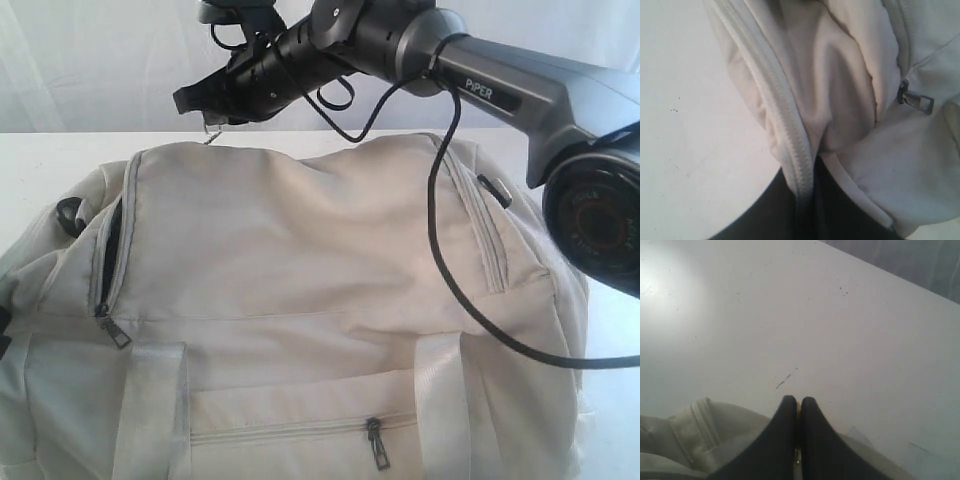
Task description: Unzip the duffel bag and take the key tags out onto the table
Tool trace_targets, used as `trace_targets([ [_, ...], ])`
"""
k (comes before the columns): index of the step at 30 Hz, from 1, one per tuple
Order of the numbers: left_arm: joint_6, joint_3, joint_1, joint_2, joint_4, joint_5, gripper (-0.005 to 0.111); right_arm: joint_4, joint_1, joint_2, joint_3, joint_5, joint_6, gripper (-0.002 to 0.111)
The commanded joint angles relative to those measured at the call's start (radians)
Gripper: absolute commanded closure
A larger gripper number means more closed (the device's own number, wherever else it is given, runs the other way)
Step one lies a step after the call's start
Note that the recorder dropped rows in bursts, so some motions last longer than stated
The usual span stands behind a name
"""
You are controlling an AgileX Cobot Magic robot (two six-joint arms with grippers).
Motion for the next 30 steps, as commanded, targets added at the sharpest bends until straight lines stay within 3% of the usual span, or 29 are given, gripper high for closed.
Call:
trace_targets([
  [1,-0.006,0.006,-0.001,-0.018,0.061,0.081,0.107,-0.025,-0.041,-0.010,-0.005,-0.009,-0.004,0.108],
  [30,-0.006,0.008,-0.001,-0.018,0.061,0.081,0.107,-0.241,-0.180,-0.102,-0.001,0.122,0.108,0.108],
])
